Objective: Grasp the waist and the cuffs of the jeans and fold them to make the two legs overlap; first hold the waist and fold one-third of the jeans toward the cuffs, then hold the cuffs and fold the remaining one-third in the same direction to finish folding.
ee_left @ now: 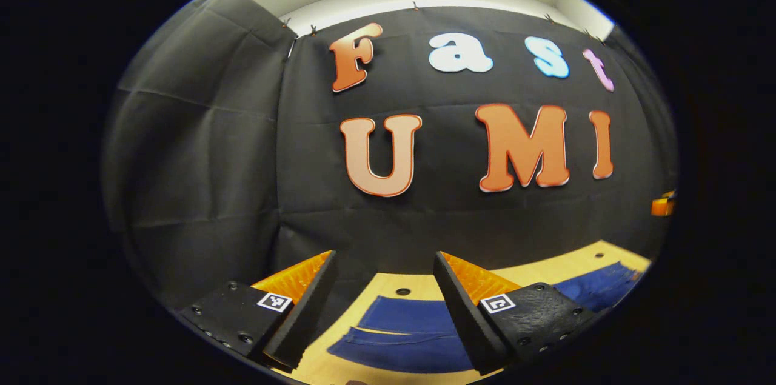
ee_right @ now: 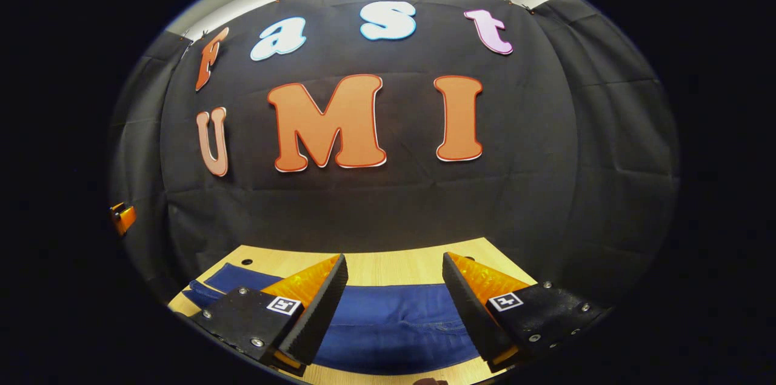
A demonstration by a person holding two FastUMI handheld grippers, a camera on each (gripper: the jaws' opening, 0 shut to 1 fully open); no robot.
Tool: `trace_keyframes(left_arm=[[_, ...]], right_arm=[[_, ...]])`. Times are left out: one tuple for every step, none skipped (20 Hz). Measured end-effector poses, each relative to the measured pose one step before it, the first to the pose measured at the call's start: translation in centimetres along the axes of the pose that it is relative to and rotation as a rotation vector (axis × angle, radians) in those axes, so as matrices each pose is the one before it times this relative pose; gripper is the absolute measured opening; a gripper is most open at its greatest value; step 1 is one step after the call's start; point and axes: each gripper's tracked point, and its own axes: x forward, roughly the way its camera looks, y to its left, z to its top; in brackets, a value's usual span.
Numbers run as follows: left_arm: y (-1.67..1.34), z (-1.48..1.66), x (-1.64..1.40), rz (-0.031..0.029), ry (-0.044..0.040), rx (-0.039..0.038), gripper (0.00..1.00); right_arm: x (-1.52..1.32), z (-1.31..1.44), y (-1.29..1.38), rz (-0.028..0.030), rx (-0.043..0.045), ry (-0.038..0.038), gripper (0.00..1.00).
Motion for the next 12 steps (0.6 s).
trace_keyframes(left_arm=[[0.367,-0.858,-0.069,0.00042,0.01332,0.03781,0.94],[0.02,-0.707,0.037,-0.00849,0.0128,0.03135,0.94],[-0.214,-0.958,0.192,-0.01125,0.01003,0.03178,0.95],[-0.452,-0.863,0.176,-0.02048,0.01859,0.03952,0.96],[-0.587,-1.205,0.304,-0.02339,0.0185,0.05323,1.0],[-0.417,-1.116,0.308,-0.01983,0.02023,0.06474,1.0],[-0.516,-0.992,0.264,-0.0212,0.01701,0.06717,1.0],[-0.706,-1.057,0.499,-0.0262,0.01701,0.05942,1.0],[-1.018,-1.175,0.285,-0.02819,0.02042,0.05096,0.98],[-0.786,-1.187,0.332,-0.02185,0.02261,0.05181,0.98],[-0.974,-1.004,0.568,-0.02632,0.01315,0.05169,1.0],[-1.139,-1.182,0.537,-0.03164,0.02136,0.05907,0.98]], right_arm=[[-0.127,-0.339,0.076,0.00141,-0.00355,0.00722,0.96],[-0.066,-0.325,-0.092,-0.00164,-0.00253,0.00528,0.96],[0.09,-0.468,-0.064,-0.00242,-0.00001,0.01103,0.96],[0.051,-0.503,0.038,0.0,0.00263,0.01261,0.96],[0.069,-0.505,-0.044,-0.00071,0.00534,0.01239,0.96],[0.143,-0.407,-0.05,-0.00003,0.00575,0.01375,1.0],[0.075,-0.422,0.0,-0.00232,0.00592,0.01275,0.97],[0.032,-0.404,-0.082,-0.00079,0.00385,0.01117,0.97],[0.082,-0.387,-0.045,-0.0022,0.00175,0.01043,0.97],[0.095,-0.383,-0.146,-0.00264,0.00003,0.01092,0.97],[0.037,-0.463,-0.15,-0.00393,0.00065,0.01195,0.97],[0.032,-0.375,-0.101,-0.00097,0.00192,0.00979,0.97]])
